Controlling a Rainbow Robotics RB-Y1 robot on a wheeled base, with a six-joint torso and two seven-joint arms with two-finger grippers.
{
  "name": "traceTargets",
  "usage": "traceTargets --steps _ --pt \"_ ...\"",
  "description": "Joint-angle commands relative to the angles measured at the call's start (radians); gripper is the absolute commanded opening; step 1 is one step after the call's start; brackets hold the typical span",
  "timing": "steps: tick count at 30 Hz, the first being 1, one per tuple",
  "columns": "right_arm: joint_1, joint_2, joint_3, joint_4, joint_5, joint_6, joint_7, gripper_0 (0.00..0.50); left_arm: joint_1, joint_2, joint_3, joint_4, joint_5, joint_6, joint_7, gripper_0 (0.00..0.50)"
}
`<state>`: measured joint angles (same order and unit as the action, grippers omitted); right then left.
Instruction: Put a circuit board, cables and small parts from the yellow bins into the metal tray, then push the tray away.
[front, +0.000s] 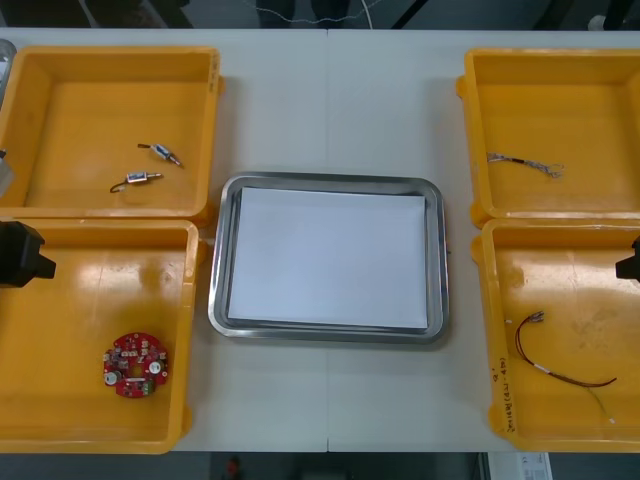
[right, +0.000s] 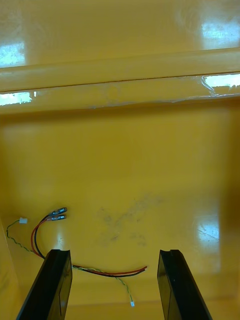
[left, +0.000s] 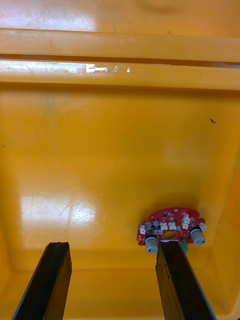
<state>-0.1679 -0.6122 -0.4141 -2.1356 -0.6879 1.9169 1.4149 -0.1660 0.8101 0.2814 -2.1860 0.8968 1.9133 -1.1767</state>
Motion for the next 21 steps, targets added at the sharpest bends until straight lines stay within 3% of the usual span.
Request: traceTargets --steps 1,21 --pt "0.014 -0.034 0.003 -0.009 -0.007 0.003 -0.050 0.500 0.019 0.041 0.030 -0.026 -0.003 0.007 -0.040 0.500" --pt "0.014 -0.034 0.003 -0.009 -0.007 0.003 -0.050 0.500 0.019 0.041 0.030 -0.026 -0.003 0.007 -0.040 0.500"
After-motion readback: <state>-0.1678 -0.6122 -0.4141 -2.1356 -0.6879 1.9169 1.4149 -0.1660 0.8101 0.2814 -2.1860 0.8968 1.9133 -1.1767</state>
